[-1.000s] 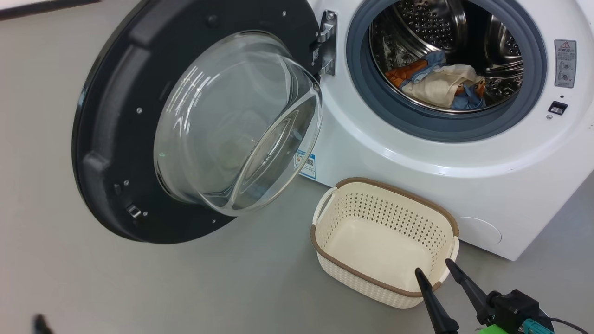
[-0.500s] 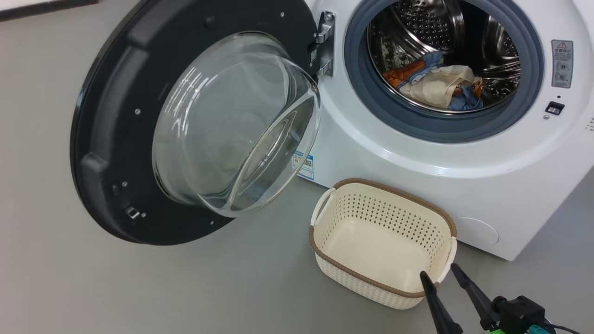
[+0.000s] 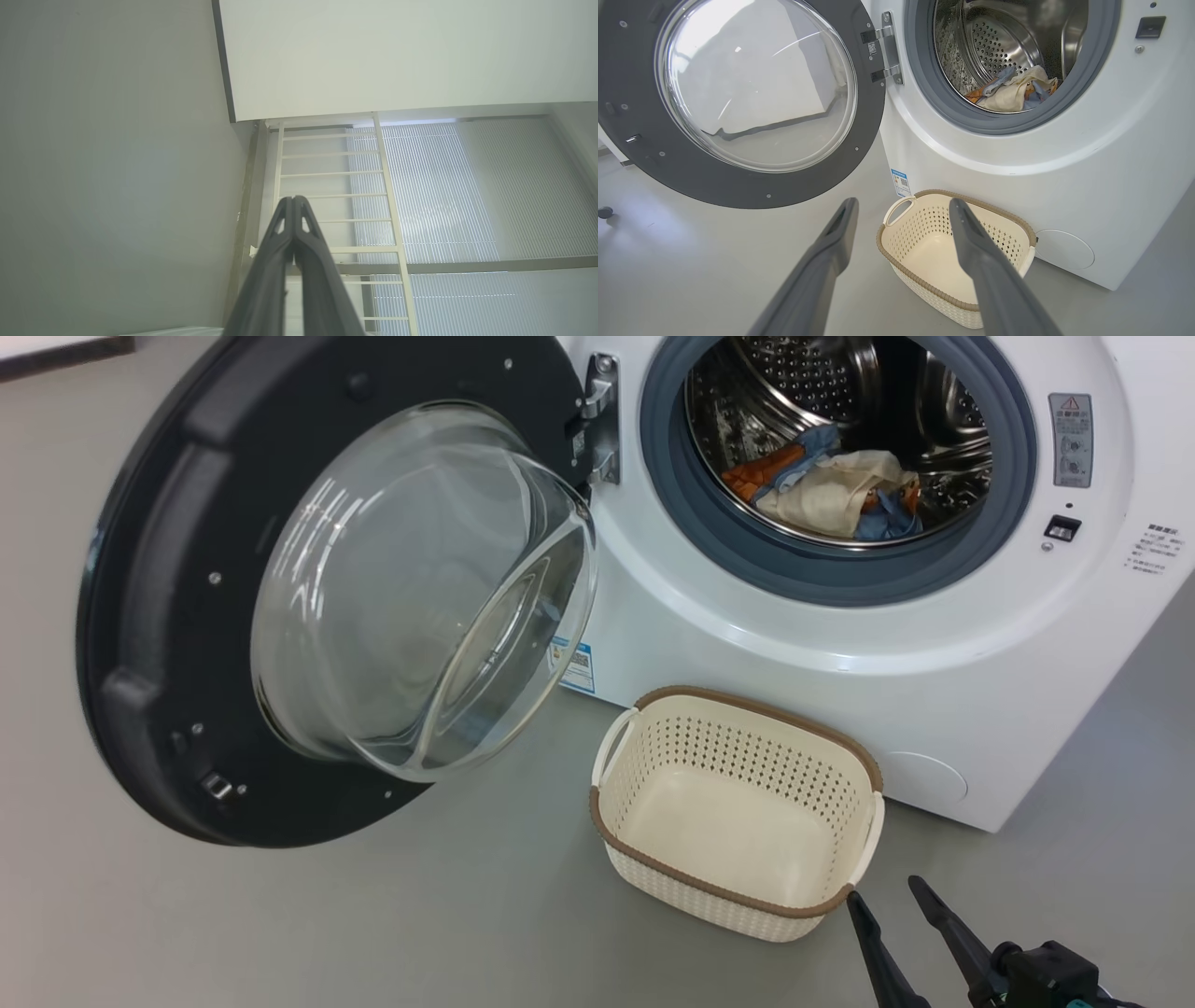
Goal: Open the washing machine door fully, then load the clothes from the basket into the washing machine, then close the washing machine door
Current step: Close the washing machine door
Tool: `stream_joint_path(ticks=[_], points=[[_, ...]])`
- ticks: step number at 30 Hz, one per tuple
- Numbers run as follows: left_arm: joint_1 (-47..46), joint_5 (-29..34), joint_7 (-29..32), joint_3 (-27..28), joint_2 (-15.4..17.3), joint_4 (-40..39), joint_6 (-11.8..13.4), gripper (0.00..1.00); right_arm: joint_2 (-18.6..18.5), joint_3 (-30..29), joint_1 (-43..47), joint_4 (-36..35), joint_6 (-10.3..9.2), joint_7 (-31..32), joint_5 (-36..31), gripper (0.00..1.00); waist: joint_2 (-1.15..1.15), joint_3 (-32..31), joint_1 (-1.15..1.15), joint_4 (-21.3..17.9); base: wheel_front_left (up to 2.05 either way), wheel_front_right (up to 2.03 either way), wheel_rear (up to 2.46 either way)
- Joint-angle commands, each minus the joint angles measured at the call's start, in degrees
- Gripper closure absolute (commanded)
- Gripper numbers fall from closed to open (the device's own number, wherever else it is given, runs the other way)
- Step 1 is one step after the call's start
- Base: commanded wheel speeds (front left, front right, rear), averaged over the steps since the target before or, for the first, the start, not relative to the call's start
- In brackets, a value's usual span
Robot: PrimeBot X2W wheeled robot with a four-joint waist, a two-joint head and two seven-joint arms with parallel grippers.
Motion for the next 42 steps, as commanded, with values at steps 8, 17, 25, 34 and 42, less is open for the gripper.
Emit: stream_joint_path(ticks=[8, 17, 25, 34, 42], points=[[-4.4, -2.4, 5.0, -0.6, 2.1, 2.0, -1.2, 1.0, -2.2, 0.9, -1.5, -1.9, 0.09, -0.3, 0.1, 0.0, 0.0, 3.0, 0.0, -2.0, 0.0, 0.0, 0.0], [-5.6, -4.5, 8.6, -0.1, 2.3, 4.6, -3.8, 1.0, -3.3, 0.9, -2.8, -2.3, 0.09, -0.3, 0.1, 0.0, 0.0, 5.9, 0.0, -2.9, 0.0, 0.0, 0.0], [-6.4, -7.4, 13.1, 0.5, 1.5, 6.2, -6.4, 1.0, -4.1, 1.0, -3.5, -2.2, 0.09, -0.3, 0.2, 0.0, 0.0, 7.2, 0.0, -4.0, 0.0, 0.0, 0.0], [-5.7, -8.9, 19.0, -0.6, 0.8, 6.2, -9.0, 1.0, -4.8, 0.9, -3.9, -2.2, 0.09, -0.3, 0.3, 0.0, 0.0, 7.8, 0.0, -5.5, 0.0, 0.0, 0.0], [-3.3, -8.0, 24.7, -3.7, 0.9, 4.4, -9.6, 1.0, -5.1, 0.7, -3.8, -2.3, 0.09, -0.3, 0.3, 0.0, 0.0, 7.7, 0.0, -6.2, 0.0, 0.0, 0.0]])
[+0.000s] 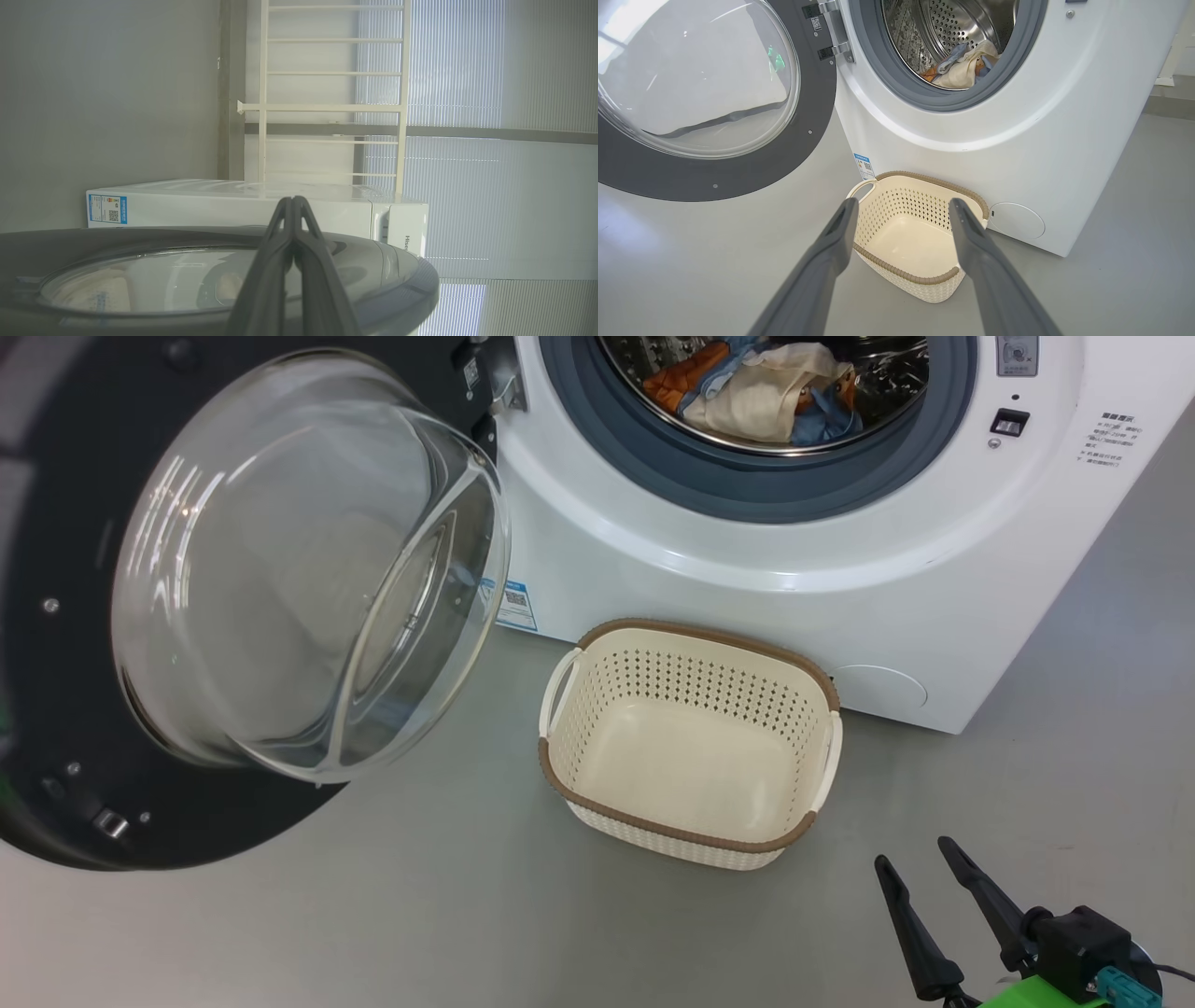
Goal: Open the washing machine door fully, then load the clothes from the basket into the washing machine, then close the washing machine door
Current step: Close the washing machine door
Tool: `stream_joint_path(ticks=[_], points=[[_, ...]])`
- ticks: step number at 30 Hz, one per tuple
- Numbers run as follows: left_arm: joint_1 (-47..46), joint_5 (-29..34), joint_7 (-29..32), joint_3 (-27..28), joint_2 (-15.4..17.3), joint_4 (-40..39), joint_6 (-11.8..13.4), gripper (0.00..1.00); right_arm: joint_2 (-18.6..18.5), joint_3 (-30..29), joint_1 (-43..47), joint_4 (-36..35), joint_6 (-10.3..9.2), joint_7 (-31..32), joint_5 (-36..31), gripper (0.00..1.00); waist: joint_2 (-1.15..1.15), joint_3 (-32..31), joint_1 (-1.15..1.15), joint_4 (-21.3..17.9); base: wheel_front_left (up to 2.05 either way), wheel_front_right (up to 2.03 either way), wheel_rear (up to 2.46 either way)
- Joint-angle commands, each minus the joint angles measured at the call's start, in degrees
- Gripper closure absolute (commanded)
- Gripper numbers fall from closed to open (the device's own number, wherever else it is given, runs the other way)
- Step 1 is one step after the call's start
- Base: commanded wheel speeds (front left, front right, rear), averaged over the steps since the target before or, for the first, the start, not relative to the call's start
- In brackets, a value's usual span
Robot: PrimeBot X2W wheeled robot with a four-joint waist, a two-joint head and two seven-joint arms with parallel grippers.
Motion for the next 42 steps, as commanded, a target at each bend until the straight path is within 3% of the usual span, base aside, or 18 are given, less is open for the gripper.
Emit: stream_joint_path(ticks=[1, 11, 28, 34, 42], points=[[1.1, 0.9, 1.7, 0.0, 3.4, -2.2, -0.5, 1.0, -0.8, 1.0, -1.0, -1.4, 0.09, -0.3, 0.3, 0.0, 0.0, -0.1, 0.0, -0.1, 0.0, 0.0, 0.0], [5.9, -0.1, 8.6, -2.1, 2.1, -8.4, 0.5, 1.0, -0.5, 0.6, -0.6, -1.3, 0.09, -0.3, 0.2, 0.0, 0.0, -0.8, 0.0, 0.5, 0.0, 0.0, 0.0], [17.4, -2.7, 17.3, -5.9, -3.1, -29.1, 4.4, 1.0, 1.2, 0.5, 0.1, -1.2, 0.09, -0.3, 0.1, 0.0, 0.0, -2.0, 0.0, 1.2, 0.0, 0.0, 0.0], [20.4, -3.2, 18.8, -8.4, -6.3, -36.2, 4.6, 1.0, 1.9, 0.3, 0.2, -1.1, 0.09, -0.3, 0.0, 0.0, 0.0, -2.2, 0.0, 1.1, 0.0, 0.0, 0.0], [25.0, -1.8, 18.2, -15.0, -13.0, -46.8, 4.0, 1.0, 2.5, 0.2, 0.4, -1.1, 0.09, -0.3, 0.2, 0.0, 0.0, -2.6, 0.0, -0.4, 0.0, 0.0, 0.0]])
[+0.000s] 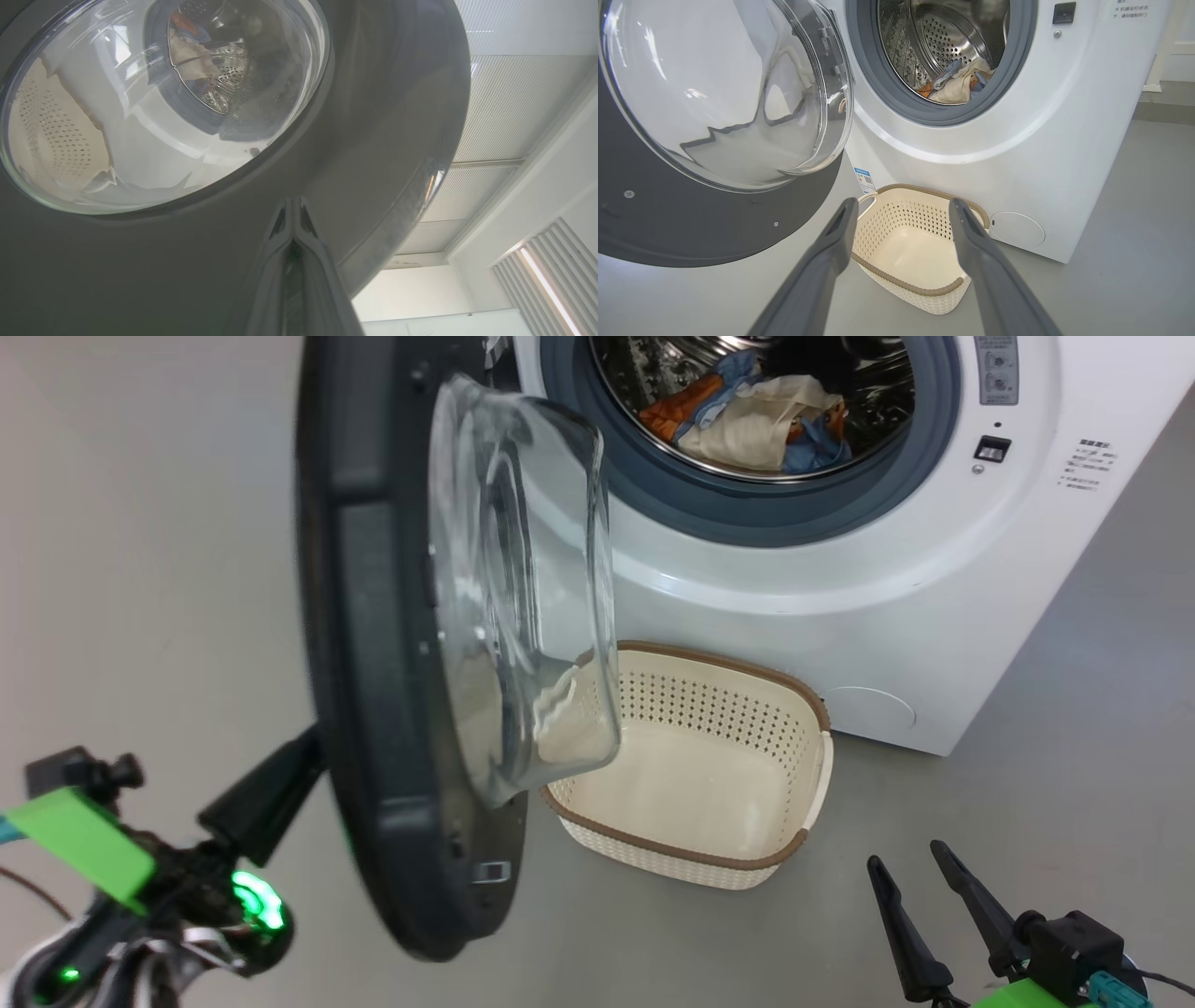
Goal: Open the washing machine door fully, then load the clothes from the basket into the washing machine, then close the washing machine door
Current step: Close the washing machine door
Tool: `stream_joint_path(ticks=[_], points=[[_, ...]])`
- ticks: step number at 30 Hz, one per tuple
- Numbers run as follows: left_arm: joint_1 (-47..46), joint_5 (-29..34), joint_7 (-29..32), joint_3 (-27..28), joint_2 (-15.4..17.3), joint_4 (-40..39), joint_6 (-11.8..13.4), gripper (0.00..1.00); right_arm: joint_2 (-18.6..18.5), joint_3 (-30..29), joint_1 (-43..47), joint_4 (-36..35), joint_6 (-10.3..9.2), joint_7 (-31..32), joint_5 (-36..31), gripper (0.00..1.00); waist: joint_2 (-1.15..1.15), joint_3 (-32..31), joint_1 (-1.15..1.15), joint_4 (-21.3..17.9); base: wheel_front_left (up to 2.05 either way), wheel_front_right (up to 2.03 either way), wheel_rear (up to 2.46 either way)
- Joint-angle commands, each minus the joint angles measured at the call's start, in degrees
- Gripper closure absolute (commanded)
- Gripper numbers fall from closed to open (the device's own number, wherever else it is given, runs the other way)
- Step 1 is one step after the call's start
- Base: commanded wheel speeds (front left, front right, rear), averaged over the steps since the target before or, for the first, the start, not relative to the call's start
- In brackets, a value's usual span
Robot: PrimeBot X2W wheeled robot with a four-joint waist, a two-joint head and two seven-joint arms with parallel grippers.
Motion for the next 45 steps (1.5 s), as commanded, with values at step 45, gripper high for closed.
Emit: stream_joint_path(ticks=[45], points=[[-26.8, -4.0, -36.1, -29.2, -2.5, 29.0, -14.1, 1.0, -0.6, 4.5, -1.0, 0.2, 0.09, -0.3, 0.2, 0.0, 0.0, -1.8, 0.0, -21.2, 0.0, 0.0, 0.0]])
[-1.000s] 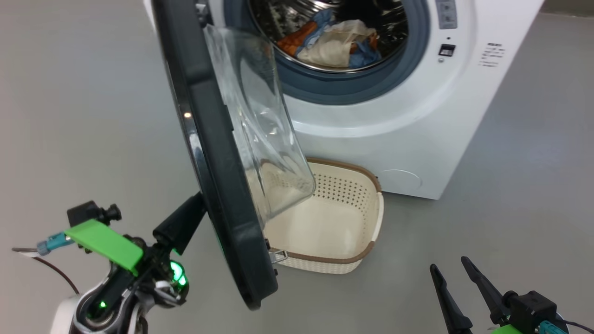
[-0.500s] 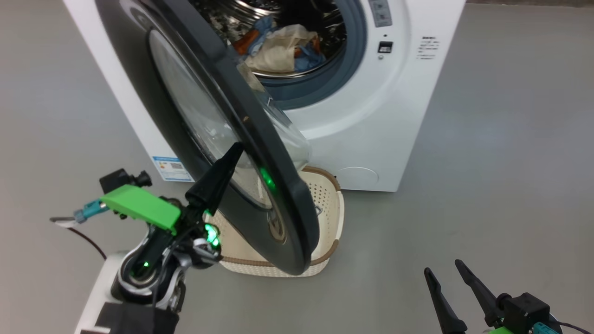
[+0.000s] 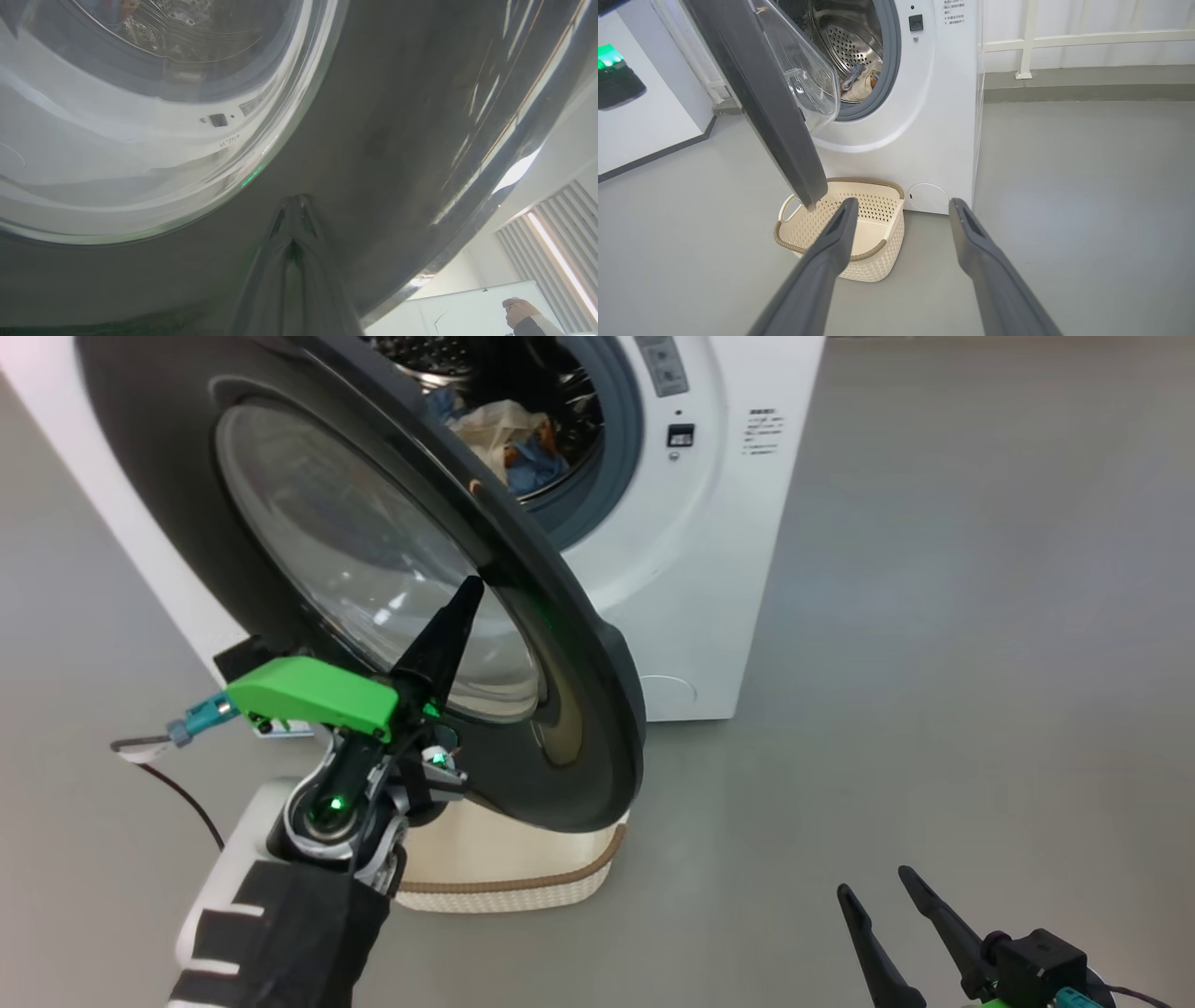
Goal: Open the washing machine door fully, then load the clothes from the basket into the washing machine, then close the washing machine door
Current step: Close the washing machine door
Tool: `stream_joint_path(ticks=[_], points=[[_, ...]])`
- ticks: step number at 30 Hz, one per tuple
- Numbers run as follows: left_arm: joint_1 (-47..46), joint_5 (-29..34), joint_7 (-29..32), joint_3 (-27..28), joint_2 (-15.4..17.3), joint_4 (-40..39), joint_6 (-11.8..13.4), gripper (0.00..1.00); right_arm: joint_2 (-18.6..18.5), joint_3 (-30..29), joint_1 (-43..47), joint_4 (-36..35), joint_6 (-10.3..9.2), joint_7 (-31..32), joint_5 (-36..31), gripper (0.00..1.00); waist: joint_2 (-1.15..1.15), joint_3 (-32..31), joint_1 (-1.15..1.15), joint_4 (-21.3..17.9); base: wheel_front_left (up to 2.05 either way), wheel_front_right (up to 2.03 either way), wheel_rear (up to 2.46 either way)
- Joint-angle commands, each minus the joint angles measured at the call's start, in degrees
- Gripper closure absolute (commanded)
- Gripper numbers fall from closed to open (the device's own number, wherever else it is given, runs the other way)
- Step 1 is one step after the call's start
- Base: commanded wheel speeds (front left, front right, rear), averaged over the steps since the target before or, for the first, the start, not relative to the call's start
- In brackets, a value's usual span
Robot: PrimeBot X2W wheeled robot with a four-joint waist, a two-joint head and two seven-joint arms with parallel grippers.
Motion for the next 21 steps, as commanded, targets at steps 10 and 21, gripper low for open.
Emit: stream_joint_path(ticks=[10, 21], points=[[-6.4, -0.3, -2.6, -0.2, 0.4, 3.0, -0.6, 1.0, -0.4, 2.1, -2.2, -0.5, 0.09, -0.3, 0.5, 0.0, 0.0, -0.8, 0.0, -5.6, 0.0, 0.0, 0.0], [-6.4, 2.1, -3.5, -0.5, 0.4, 5.0, -0.6, 1.0, 0.2, 1.8, -1.7, -0.3, 0.09, -0.3, 0.4, 0.0, 0.0, -1.4, 0.0, -6.6, 0.0, 0.0, 0.0]])
